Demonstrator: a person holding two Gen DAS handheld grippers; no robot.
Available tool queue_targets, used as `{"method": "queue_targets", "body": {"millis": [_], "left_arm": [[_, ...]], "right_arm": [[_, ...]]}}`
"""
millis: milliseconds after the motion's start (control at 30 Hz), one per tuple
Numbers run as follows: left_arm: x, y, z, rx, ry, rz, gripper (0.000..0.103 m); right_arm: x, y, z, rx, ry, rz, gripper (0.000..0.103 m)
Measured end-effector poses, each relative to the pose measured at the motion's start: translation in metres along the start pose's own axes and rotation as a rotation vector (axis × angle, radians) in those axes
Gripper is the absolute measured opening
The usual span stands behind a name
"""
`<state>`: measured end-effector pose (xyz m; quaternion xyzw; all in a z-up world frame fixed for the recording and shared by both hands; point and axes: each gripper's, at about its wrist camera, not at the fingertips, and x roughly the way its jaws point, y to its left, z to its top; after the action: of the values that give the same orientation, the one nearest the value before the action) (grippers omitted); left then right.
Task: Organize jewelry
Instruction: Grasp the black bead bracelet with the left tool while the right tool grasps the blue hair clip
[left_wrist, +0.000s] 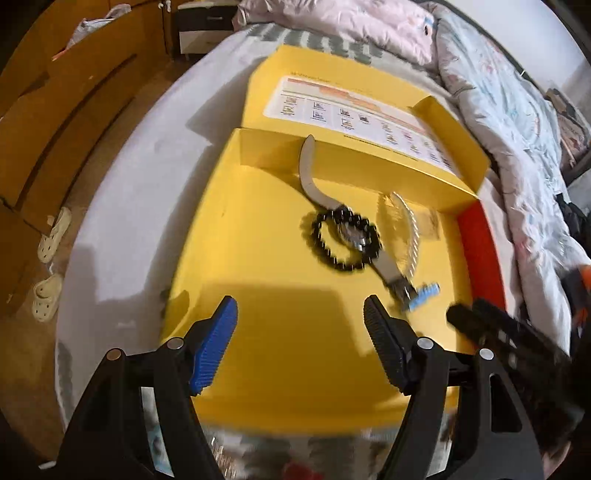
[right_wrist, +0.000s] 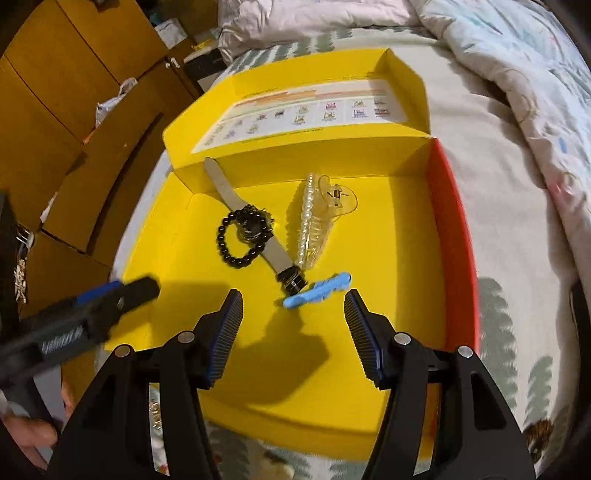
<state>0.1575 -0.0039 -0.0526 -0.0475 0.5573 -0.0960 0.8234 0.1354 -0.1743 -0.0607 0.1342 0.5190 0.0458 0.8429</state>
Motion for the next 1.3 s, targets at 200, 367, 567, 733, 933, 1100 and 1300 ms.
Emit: {"method": "queue_targets", "body": {"millis": [200, 367, 567, 733, 933, 1100, 1300], "left_arm": [[0.042, -0.003, 0.025, 0.003, 0.029, 0.057, 0.070], [0.061, -0.003, 0.027, 0.026, 0.065, 0.068, 0.070], [0.065, -0.006, 0.026, 0.042, 0.067, 0.078, 0.070], [0.071, -0.007, 0.026, 0.051, 0.070, 0.085, 0.070], [0.076, -0.002, 0.024, 0.054, 0.087, 0.087, 0.070], [0.073, -0.001, 0.021, 0.059, 0.079, 0.095, 0.062], [0.073, -0.008, 0.024, 0.081, 0.069, 0.109, 0.019]], "right_arm": [[0.025, -0.004, 0.004, -0.006, 0.036, -0.042, 0.061], [0.039, 0.001, 0.004, -0.035, 0.064, -0.075, 0.061], [0.049, 0.001, 0.002, -0.047, 0.080, -0.115, 0.061], [0.057, 0.004, 0.000, -0.065, 0.092, -0.136, 0.061], [0.063, 0.011, -0.001, -0.098, 0.074, -0.175, 0.061], [0.065, 0.018, -0.004, -0.144, 0.077, -0.203, 0.052], [0.062, 0.018, -0.006, -0.146, 0.096, -0.196, 0.031]]}}
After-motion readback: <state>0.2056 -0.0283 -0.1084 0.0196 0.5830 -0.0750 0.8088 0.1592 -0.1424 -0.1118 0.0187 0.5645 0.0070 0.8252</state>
